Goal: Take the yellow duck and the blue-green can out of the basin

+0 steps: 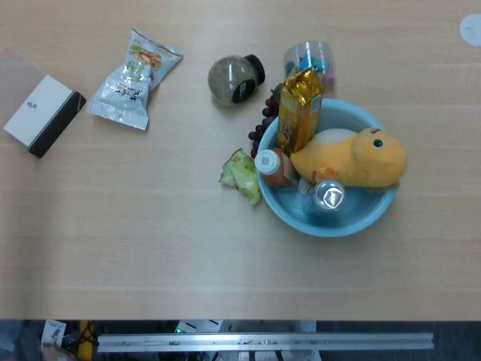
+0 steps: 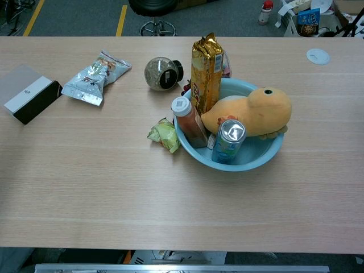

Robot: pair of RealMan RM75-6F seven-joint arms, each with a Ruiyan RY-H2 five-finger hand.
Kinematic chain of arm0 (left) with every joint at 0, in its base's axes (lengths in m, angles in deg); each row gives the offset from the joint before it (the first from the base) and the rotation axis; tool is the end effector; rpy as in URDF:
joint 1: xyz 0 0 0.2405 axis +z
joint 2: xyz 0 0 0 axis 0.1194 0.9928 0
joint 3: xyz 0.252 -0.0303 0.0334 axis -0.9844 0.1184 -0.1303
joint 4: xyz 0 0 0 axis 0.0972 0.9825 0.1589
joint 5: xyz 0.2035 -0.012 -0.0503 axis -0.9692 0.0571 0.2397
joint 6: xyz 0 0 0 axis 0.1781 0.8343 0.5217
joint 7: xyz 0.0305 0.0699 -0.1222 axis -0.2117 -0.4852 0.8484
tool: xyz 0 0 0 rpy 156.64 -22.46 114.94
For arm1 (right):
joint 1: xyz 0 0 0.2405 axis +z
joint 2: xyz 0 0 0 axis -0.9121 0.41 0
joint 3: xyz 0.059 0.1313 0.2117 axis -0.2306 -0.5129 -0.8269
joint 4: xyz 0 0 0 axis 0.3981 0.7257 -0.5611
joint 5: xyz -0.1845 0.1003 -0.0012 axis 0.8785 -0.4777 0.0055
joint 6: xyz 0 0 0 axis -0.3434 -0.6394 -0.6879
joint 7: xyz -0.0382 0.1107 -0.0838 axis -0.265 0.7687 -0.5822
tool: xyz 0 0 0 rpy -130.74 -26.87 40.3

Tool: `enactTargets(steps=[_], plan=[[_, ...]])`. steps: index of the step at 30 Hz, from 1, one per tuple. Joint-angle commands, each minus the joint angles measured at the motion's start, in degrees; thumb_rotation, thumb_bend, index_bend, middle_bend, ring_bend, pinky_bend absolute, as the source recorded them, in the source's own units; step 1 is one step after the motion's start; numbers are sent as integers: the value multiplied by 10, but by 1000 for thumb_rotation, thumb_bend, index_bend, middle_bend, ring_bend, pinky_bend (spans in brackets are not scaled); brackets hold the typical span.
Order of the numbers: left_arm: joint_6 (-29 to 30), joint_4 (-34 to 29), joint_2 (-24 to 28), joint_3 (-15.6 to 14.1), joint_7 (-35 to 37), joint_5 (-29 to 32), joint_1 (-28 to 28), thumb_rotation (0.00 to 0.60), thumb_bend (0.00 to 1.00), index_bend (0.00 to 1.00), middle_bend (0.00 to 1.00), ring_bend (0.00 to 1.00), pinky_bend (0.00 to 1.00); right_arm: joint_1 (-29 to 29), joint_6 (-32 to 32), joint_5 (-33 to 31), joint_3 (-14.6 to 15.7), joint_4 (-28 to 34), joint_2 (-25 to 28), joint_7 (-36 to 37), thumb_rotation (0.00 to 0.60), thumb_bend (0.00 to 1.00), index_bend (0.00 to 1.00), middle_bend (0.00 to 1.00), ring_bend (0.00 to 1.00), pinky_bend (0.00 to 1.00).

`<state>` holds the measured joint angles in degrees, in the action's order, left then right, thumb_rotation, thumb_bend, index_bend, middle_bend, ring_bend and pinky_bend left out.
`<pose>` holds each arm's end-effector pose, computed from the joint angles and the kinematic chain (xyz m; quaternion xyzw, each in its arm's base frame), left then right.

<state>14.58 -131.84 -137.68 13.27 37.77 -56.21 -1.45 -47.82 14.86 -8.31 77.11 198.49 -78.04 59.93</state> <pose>-0.2623 0.1957 0.1799 -0.6220 -0.3566 -0.3291 0.6146 -0.2507 -0.2548 0.2228 0.6251 -0.4000 0.3319 0.5823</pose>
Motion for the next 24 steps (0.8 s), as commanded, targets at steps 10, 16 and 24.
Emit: enactTargets(steps=[10, 16, 24], plan=[[-15, 6, -11, 8, -4, 13, -14, 600, 419, 334, 340, 291, 283, 7, -7, -2, -3, -1, -2, 2, 600, 53, 311, 325, 258, 435], [-15, 4, -10, 8, -9, 20, -15, 600, 419, 334, 340, 291, 284, 18, -24, 4, -5, 0, 1, 3, 600, 52, 311, 326, 258, 435], [-15, -3, -7, 6, -13, 28, -13, 600, 419, 334, 340, 291, 284, 60, -96, 25, 6, 2, -14, -20, 600, 45, 311, 326, 258, 435]])
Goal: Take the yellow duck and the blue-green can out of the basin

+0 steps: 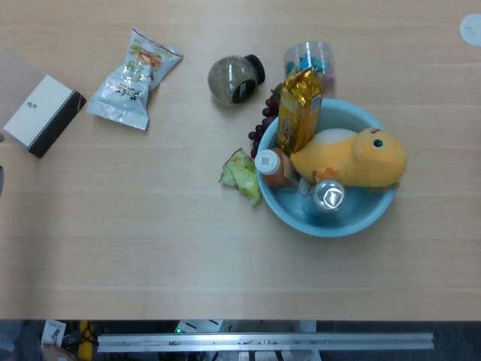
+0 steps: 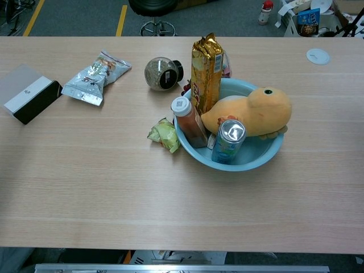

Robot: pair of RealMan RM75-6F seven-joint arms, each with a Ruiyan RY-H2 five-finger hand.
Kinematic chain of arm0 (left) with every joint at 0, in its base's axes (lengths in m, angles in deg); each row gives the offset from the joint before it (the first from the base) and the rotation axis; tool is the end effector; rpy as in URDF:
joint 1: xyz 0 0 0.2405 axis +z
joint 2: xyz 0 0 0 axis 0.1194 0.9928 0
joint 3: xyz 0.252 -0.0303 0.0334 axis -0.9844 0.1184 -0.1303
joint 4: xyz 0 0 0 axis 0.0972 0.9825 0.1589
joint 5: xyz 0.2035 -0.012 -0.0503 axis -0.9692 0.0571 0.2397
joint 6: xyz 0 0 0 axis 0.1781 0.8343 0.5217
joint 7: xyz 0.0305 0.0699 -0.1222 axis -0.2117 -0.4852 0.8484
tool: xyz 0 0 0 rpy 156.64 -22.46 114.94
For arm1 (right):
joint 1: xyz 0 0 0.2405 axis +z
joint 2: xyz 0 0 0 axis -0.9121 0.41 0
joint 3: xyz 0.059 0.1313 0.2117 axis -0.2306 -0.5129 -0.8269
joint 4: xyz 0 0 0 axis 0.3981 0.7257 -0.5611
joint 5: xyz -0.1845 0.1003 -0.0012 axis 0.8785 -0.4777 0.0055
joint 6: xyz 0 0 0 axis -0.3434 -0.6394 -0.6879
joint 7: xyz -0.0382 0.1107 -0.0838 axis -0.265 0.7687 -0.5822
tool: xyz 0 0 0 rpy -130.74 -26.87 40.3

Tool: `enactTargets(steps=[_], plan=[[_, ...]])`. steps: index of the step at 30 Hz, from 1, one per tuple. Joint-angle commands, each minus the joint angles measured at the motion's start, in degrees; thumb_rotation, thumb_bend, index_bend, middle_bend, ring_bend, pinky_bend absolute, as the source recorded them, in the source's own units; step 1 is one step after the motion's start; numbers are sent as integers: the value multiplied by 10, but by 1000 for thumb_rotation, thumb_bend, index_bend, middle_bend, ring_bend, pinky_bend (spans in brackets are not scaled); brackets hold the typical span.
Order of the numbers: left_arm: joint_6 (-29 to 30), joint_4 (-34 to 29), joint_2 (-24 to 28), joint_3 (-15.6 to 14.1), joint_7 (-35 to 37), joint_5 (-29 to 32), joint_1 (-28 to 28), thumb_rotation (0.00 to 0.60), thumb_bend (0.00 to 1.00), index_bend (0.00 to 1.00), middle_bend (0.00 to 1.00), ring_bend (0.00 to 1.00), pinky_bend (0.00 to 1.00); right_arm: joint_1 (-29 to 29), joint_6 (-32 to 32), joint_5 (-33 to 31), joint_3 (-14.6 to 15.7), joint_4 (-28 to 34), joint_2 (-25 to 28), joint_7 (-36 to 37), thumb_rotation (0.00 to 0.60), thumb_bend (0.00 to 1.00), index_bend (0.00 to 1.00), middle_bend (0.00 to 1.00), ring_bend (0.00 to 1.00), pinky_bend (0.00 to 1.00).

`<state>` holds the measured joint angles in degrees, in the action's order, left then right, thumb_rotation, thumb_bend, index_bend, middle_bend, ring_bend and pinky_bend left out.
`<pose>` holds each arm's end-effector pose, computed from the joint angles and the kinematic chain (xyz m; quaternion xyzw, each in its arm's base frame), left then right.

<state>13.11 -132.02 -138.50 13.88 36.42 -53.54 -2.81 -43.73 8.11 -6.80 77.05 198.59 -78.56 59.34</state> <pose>-0.2620 0.2034 0.1747 -0.6211 -0.3647 -0.3215 0.6148 -0.2342 -0.2693 0.2030 0.6720 -0.3989 0.3190 0.5362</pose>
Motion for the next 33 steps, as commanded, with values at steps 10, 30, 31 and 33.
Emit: enactTargets(steps=[10, 30, 31, 33], plan=[[4, -4, 8, -3, 5, 2, 5, 600, 419, 334, 340, 291, 283, 76, -94, 9, 17, -6, -65, -77, 600, 0, 259, 312, 260, 439], [29, -3, 33, -16, 38, -4, 33, 600, 419, 334, 339, 291, 283, 164, -152, -81, 46, -33, -176, -202, 600, 0, 236, 265, 232, 432], [30, -2, 33, -16, 39, -5, 33, 600, 419, 334, 339, 291, 283, 167, -152, -85, 48, -33, -178, -207, 600, 0, 233, 264, 229, 427], [30, -1, 35, -17, 43, -7, 35, 600, 419, 334, 339, 291, 283, 173, -153, -94, 52, -34, -184, -218, 600, 0, 223, 260, 222, 413]])
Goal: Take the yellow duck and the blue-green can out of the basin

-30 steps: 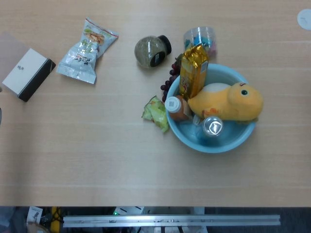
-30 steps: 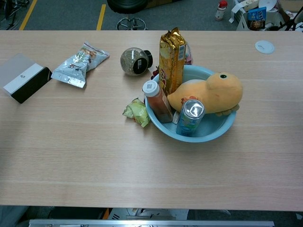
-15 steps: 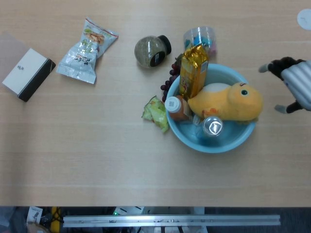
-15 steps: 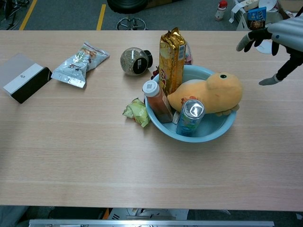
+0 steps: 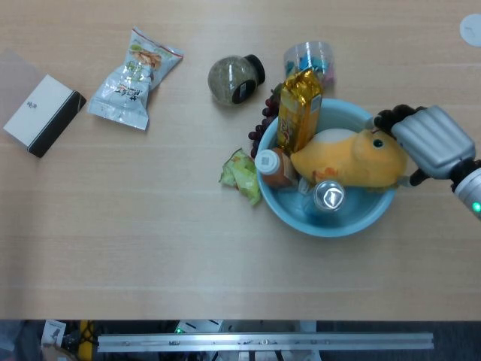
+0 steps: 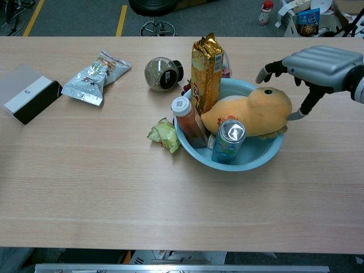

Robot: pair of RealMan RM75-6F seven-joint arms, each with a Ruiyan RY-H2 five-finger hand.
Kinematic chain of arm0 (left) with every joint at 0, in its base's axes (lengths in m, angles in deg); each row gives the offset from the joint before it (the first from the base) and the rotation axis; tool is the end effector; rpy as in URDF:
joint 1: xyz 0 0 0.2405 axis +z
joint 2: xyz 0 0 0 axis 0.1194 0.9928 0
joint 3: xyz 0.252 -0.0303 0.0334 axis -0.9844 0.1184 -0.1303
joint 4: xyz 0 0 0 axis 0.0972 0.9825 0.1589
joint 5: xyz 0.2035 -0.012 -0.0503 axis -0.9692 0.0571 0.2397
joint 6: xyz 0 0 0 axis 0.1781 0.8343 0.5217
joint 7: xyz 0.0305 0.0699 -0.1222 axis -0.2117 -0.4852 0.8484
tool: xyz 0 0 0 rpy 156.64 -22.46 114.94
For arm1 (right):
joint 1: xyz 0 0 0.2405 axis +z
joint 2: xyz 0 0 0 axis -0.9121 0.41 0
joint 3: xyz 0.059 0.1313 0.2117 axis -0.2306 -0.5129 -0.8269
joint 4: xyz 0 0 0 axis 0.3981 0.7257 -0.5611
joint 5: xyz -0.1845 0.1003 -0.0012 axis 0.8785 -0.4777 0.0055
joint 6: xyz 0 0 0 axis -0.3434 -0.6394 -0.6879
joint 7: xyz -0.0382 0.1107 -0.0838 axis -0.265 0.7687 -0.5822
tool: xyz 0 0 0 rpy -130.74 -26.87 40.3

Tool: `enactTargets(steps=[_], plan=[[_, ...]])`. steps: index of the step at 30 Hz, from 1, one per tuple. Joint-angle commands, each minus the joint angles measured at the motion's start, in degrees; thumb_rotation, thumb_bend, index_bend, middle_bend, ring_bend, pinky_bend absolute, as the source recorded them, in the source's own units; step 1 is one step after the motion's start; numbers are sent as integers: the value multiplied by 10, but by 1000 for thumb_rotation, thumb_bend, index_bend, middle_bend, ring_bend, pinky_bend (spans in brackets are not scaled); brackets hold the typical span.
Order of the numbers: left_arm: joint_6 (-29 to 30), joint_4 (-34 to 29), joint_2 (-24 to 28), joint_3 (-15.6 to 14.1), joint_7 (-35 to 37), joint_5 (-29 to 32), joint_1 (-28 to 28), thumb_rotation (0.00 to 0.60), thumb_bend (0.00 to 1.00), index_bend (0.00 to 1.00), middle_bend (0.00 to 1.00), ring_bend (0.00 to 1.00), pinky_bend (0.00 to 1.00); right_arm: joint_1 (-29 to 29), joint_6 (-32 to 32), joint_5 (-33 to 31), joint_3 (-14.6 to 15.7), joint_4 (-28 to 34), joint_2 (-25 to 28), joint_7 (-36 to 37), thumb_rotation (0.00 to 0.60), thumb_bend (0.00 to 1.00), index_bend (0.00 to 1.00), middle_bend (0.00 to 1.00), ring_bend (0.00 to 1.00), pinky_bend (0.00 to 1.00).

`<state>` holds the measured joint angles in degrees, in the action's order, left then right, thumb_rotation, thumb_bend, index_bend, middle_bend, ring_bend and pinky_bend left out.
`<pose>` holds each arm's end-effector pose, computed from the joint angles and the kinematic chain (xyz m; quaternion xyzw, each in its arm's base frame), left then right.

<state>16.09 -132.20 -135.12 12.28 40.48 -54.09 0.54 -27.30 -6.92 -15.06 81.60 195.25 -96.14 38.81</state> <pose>-0.2760 0.1828 0.1952 -0.5978 -0.3774 -0.3141 0.6337 -0.1827 -0.2943 0.0725 0.8146 -0.3512 0.2324 0.3988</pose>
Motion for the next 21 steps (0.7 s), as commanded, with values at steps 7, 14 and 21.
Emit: enactTargets(steps=[7, 14, 21], plan=[[0, 7, 4, -1, 14, -3, 4, 600, 418, 334, 338, 291, 284, 31, 0, -45, 19, -10, -34, -48, 600, 0, 217, 253, 213, 395], [2, 11, 7, -1, 25, -6, 7, 600, 419, 334, 339, 291, 284, 52, 13, -77, 26, -30, -65, -80, 600, 83, 310, 338, 286, 515], [1, 15, 4, -1, 30, -7, 9, 600, 419, 334, 339, 291, 283, 48, 34, -60, 23, -43, -75, -53, 600, 328, 568, 551, 570, 816]])
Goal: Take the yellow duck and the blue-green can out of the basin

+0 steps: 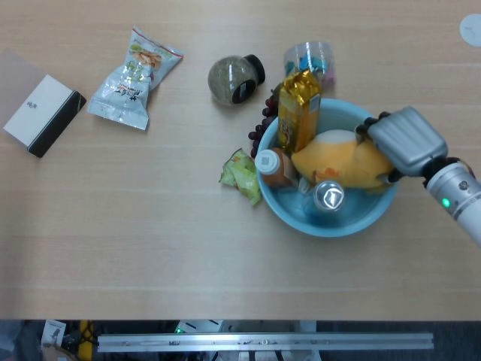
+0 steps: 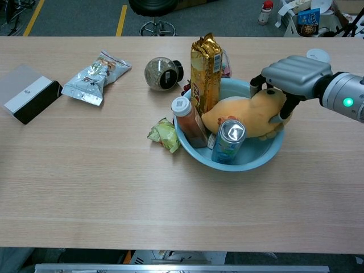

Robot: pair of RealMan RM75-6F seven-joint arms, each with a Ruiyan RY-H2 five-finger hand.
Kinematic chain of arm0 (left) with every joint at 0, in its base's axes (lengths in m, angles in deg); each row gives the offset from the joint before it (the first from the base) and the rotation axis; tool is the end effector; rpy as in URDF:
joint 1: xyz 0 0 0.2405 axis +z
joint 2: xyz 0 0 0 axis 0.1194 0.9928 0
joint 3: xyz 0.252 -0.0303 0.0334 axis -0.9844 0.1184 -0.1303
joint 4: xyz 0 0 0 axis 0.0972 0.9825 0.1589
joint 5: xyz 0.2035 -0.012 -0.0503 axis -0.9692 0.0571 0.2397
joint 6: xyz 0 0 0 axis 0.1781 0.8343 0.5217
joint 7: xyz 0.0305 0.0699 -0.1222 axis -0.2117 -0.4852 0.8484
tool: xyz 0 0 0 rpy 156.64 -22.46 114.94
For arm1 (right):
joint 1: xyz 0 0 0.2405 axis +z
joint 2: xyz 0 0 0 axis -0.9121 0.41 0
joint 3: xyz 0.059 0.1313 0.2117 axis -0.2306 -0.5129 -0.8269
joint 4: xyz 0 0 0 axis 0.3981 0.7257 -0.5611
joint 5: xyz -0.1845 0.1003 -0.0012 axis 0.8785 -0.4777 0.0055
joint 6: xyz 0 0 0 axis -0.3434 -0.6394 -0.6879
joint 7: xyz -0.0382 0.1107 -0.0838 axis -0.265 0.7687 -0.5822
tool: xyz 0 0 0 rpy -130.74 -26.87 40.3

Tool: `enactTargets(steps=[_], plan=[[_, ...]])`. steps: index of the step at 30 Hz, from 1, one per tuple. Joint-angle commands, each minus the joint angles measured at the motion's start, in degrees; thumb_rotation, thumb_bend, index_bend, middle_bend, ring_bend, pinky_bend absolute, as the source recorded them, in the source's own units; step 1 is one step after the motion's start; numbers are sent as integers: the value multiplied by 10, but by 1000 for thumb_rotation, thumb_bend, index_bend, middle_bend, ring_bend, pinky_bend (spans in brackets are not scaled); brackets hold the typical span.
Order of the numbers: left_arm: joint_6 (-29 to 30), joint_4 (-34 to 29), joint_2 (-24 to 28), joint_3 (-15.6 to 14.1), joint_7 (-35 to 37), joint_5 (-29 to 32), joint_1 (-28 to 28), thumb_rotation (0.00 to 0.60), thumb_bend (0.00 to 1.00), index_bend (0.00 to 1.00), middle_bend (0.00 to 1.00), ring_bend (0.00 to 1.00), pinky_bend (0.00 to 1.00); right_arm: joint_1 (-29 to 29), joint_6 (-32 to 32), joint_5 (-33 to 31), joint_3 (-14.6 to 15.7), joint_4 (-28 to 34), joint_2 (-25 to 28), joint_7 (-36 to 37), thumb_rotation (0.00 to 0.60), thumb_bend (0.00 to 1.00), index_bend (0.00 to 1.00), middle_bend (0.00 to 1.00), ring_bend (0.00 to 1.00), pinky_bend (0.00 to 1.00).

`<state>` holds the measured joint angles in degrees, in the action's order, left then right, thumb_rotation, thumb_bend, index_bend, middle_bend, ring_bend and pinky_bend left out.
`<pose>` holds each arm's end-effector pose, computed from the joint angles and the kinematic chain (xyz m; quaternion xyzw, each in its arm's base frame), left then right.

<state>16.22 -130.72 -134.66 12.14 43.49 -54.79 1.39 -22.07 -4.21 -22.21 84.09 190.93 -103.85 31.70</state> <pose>-0.2828 0.1790 0.1996 -0.5921 -0.3833 -0.3189 0.6331 -0.1749 -0.3066 0.0380 0.8245 -0.3309 0.2149 0.4056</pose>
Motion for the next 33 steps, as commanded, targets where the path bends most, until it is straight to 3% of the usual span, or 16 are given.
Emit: enactTargets(steps=[1, 12, 18, 24, 33], plan=[[0, 1, -1, 0, 0, 1, 0, 600, 419, 334, 339, 291, 283, -6, 8, 17, -2, 4, 9, 26, 600, 337, 576, 558, 588, 832], [4, -7, 1, 2, -7, -2, 1, 600, 419, 334, 338, 291, 284, -43, 47, 84, -28, 90, 148, 136, 600, 332, 583, 564, 606, 848], [0, -10, 0, 2, -9, -4, -1, 600, 418, 334, 338, 291, 283, -73, 81, 110, -38, 105, 213, 182, 600, 328, 583, 564, 606, 848], [-8, -9, -5, 5, -12, -5, -8, 600, 419, 334, 338, 291, 283, -89, 88, 100, -41, 83, 232, 197, 600, 326, 583, 564, 606, 848], [-14, -11, -6, 6, -17, -3, -12, 600, 418, 334, 339, 291, 283, -89, 75, 76, -46, 37, 207, 198, 600, 325, 583, 564, 606, 848]])
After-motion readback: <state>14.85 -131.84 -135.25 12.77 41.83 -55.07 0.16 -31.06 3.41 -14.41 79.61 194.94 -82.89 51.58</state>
